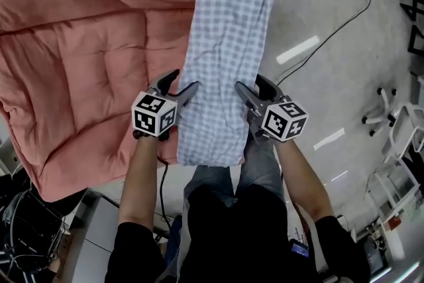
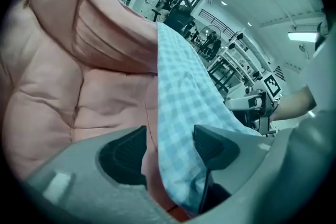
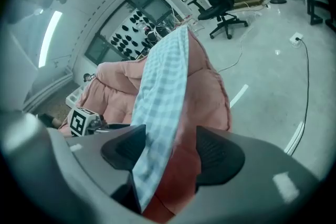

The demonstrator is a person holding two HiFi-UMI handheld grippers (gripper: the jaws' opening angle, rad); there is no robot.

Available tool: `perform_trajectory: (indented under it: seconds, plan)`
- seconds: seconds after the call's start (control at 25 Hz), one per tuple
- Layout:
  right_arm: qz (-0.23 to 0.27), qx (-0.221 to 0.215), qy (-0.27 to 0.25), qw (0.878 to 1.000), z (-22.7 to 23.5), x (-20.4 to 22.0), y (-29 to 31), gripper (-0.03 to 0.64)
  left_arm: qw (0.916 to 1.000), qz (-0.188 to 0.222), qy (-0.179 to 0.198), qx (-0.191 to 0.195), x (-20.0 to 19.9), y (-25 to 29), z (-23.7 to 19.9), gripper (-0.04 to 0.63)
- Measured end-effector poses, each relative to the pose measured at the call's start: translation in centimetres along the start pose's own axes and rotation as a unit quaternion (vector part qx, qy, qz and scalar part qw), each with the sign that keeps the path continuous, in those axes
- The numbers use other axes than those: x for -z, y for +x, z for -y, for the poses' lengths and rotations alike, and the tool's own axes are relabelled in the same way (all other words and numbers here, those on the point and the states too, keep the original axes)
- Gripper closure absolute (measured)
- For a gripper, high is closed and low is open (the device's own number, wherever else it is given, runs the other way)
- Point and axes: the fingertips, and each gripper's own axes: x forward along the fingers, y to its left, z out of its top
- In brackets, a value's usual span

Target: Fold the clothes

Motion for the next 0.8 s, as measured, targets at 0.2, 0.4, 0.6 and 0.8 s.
perform_trajectory:
  seconds: [0.2,0.4,0.6,0.8]
  plan:
    - [-0.002,-0.021,0.054,0.998,0.5,0.8,0.6,0.329,0.9987,-0.022,-0.040,0.022,1.2,1.8,-0.4,0.270]
    - [0.000,-0.082,0.121,0.989,0.0,1.2,0.7,0.325,0.9889,-0.038,-0.107,0.096,2.0,2.9,1.2,0.306]
    - [-0.003,-0.128,0.157,0.979,-1.3,1.1,0.8,0.329,0.9804,-0.046,-0.133,0.138,1.9,3.5,2.6,0.350]
    - [-0.004,-0.163,0.160,0.974,-2.5,1.0,0.4,0.439,0.9768,-0.040,-0.126,0.168,1.3,3.5,4.3,0.475]
